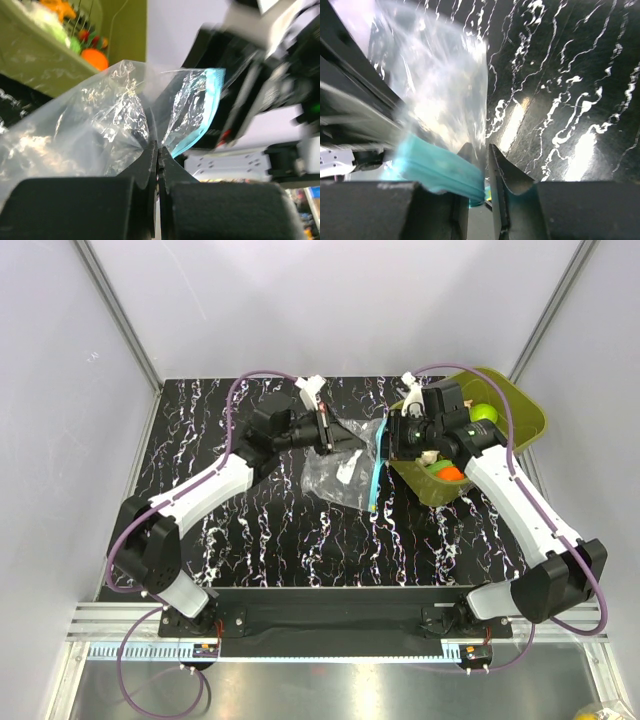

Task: Place the food in the zip-top bag and seal the zipper
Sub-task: Open the zipper of the food storage bag.

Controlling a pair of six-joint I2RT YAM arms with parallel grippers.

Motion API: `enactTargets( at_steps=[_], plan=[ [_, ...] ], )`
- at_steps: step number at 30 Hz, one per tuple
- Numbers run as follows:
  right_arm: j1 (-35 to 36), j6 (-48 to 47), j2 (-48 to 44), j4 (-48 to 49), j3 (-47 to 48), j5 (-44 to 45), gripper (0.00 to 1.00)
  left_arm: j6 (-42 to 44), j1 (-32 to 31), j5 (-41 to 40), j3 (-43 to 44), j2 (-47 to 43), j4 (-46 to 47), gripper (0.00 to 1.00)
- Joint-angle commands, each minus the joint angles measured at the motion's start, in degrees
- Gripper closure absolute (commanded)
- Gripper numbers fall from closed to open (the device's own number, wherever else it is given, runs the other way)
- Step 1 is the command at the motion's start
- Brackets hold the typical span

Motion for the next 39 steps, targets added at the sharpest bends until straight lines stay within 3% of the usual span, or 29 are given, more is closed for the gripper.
enactTargets(
  at_steps=[1, 5, 10, 13, 14, 15, 16, 17, 18, 21, 30, 39],
  plan=[
    [1.2, 0.2, -1.6, 2.2, -1.8, -2.7, 0.73, -7.9, 2.2, -1.7, 0.4, -3.0, 11.5, 1.00],
    [1.5, 0.7, -2.1, 3.1, -3.3, -3.6, 0.73, -12.1, 4.7, -3.1, -1.8, -3.0, 16.9, 1.00],
    [1.2, 0.5, -2.3, 3.1, -2.2, -2.6, 0.97, -12.7, 5.1, -2.8, -2.3, -2.9, 17.6, 1.00],
    [1.3, 0.2, -1.9, 0.6, -0.4, -0.6, 1.00, -10.5, 5.9, -2.3, -2.7, -3.6, 14.1, 1.00],
    [1.3, 0.2, -1.7, 0.0, 0.0, 0.1, 1.00, -9.4, 6.0, -1.8, -2.0, -3.8, 12.7, 0.96],
    [1.3, 0.3, -1.5, -0.6, 0.3, 1.5, 1.00, -5.1, 6.0, -1.8, -1.0, -4.0, 6.4, 0.78],
    [1.3, 0.3, -1.2, -1.1, 0.7, 2.3, 1.00, -1.4, 6.0, -2.1, 0.7, -4.0, 1.2, 0.69],
    [1.3, 0.4, -0.9, -2.8, 1.7, 2.9, 1.00, 2.8, 5.1, -2.9, 6.4, -4.0, -9.7, 0.61],
    [1.4, 0.4, 0.0, -3.8, 2.4, 3.8, 1.00, 11.7, 4.3, -3.9, 9.3, -4.0, -15.7, 0.47],
    [1.4, 0.6, 1.6, -5.9, 4.7, 5.2, 1.00, 21.2, 1.3, -11.5, 18.3, -3.8, -31.3, 0.36],
    [1.6, 3.1, 4.8, -6.2, 8.5, 5.8, 1.00, 14.8, -2.7, -21.8, 22.3, -3.0, -39.8, 0.32],
    [4.3, 4.3, 7.3, -4.7, 10.5, 6.9, 1.00, 17.0, -5.9, -26.4, 30.3, 2.5, -43.7, 0.29]
  ],
)
